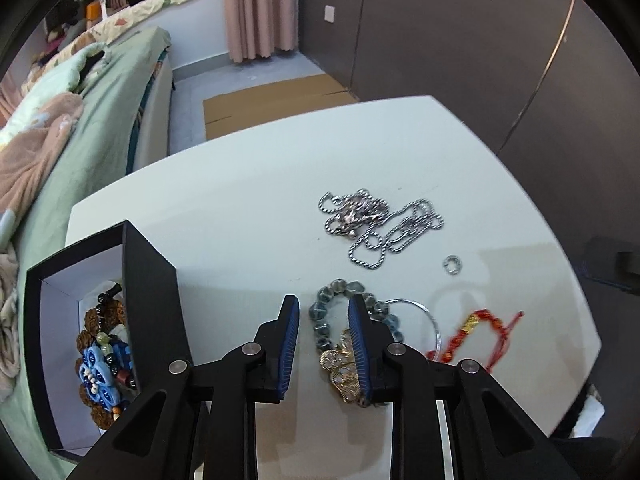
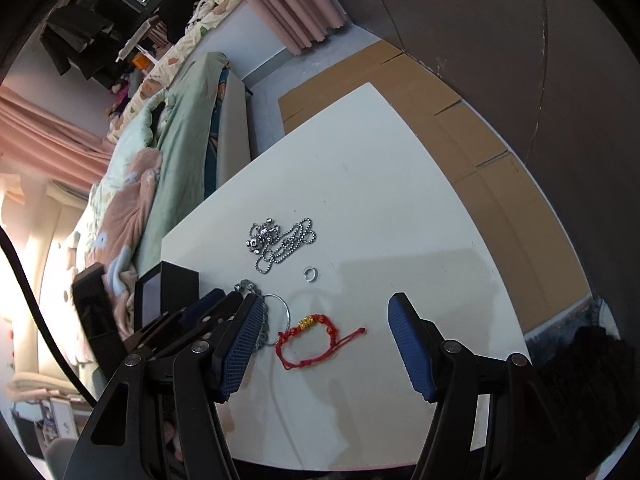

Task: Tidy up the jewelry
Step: 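Grasp the grey bead bracelet with the left gripper while the right gripper reaches the red string bracelet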

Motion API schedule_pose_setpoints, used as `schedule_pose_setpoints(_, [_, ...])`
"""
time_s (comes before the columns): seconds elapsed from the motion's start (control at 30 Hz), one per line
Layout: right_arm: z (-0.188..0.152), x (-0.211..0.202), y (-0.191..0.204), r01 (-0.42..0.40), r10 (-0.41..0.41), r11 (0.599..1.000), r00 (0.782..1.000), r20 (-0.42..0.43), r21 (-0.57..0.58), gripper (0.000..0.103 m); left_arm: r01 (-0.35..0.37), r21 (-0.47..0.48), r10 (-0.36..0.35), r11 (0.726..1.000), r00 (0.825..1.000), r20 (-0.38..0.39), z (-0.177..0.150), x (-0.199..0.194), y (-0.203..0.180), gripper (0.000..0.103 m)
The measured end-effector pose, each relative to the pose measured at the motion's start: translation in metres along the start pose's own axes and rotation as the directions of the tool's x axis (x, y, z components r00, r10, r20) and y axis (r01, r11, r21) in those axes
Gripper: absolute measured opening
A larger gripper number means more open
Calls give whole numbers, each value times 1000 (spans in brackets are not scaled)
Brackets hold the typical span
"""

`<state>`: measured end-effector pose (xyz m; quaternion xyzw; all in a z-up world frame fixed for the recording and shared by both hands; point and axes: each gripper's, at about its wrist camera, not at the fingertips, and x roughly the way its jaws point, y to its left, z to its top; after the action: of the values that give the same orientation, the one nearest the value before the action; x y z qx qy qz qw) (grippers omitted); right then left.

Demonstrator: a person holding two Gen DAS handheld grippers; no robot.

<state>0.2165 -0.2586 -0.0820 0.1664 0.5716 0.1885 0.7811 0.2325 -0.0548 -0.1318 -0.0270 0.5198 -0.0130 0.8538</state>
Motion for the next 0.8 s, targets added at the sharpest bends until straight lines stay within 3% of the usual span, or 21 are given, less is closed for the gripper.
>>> schedule_pose_setpoints(0.2, [-2, 1, 0, 5, -5, 1000, 1000, -9, -11, 66, -28, 26, 28, 999, 1000, -3, 1, 7, -6, 26])
schedule_pose_setpoints(0.27, [-4, 7, 2, 31, -32, 999, 999, -31, -27, 66, -37, 22, 37, 999, 999, -4, 2, 7, -4, 11])
schedule_pose_setpoints(0.4, [-13, 25, 0, 29, -30, 1000, 991, -127, -7, 65, 20, -13, -20, 1000, 1000, -16, 3, 5, 2, 10])
schedule_pose_setpoints(0.53, [-23, 33, 7, 44, -46, 999, 987, -152, -22, 65, 59, -23, -59, 998, 998, 16, 2, -12, 4, 10])
schedule_pose_setpoints(0.7, [-34, 51, 19, 39, -49, 998, 974, -220, -48, 38, 114, -43, -111, 993, 992, 61, 1, -38, 8, 10])
schedule_pose_setpoints(0.8, [-38, 63, 25, 66, -80, 996, 969, -234, -64, 35, 131, -52, -126, 990, 988, 85, -1, -50, 12, 10])
